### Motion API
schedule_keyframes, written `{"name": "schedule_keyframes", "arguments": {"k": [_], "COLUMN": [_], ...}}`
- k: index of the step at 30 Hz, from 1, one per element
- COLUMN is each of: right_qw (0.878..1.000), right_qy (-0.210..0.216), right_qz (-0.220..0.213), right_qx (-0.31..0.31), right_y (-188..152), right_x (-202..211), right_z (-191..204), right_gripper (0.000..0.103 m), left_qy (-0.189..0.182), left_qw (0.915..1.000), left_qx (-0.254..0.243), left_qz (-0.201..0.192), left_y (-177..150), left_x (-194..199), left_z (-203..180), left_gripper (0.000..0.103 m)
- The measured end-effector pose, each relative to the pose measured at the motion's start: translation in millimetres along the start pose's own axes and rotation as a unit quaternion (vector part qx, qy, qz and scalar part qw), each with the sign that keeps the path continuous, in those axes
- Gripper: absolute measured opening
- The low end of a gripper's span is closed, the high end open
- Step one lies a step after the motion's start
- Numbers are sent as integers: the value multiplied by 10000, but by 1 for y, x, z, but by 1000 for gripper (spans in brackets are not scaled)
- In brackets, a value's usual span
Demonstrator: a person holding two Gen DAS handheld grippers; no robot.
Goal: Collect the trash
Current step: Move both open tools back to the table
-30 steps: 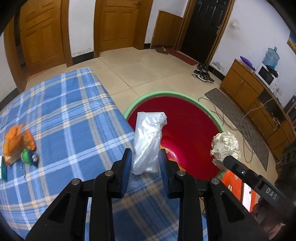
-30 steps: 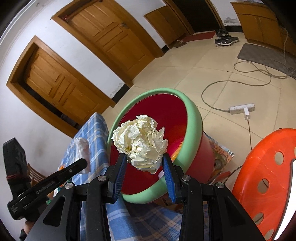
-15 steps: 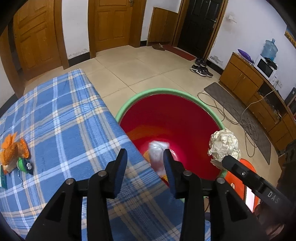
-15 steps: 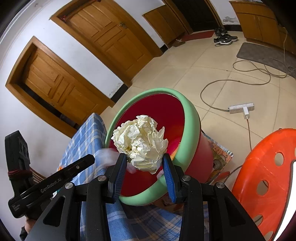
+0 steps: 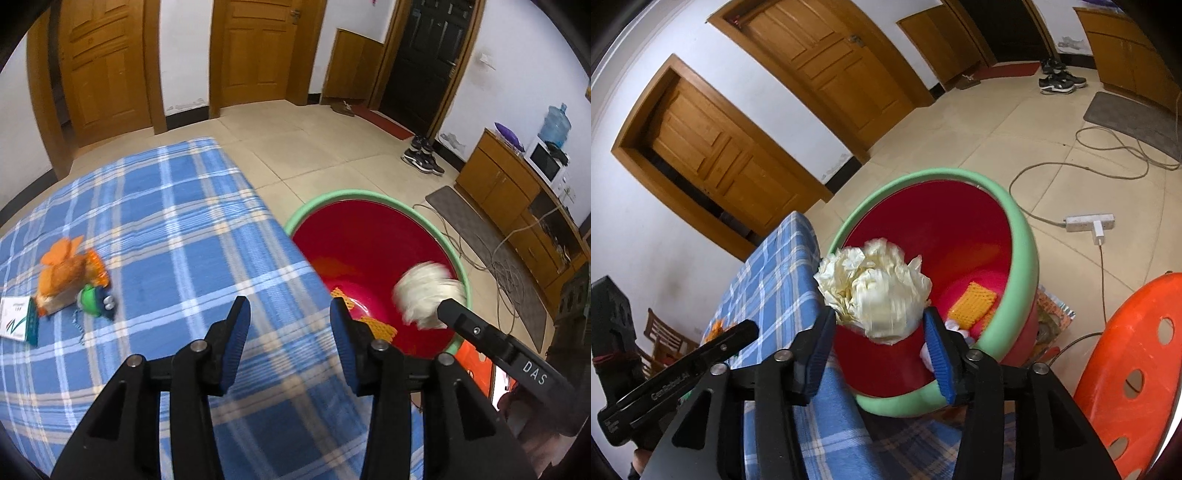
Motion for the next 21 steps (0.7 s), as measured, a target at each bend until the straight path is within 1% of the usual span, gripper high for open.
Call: {"name": "schedule_keyframes", "arguments": {"k": [2,9,17,21], "right_qw": [10000,9999,9987,9973], "right_qy": [-25,4,107,251], "right_qz": [6,-110,-222,-217], "right_qx": [-3,91,442,656], "right_y": [-1,-3,-6,-11], "right_x": [-1,10,25,29], "right_z": [2,17,54,75], "right_gripper": [59,61,61,63], "left_qy": [40,201,412,524], "left_qw": [10000,9987,9950,9920], "left_qx": [88,419,814,1028], "left_qz": [-16,-184,-406,-516], "left_y": [-3,-12,-23,-32], "left_x": [5,27,54,68], "left_z": [7,40,75,96], "left_gripper": [45,45,45,45]}}
Point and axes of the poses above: each gripper's, at about its wrist camera, not at the fingertips, and x roughly against the way its jaws point, z to its left, y to its top, the point moved 1 cm from there along -x, roughly the way its jaws point, and after that the axes turned 3 degrees about -y, right-handed, at the moved point
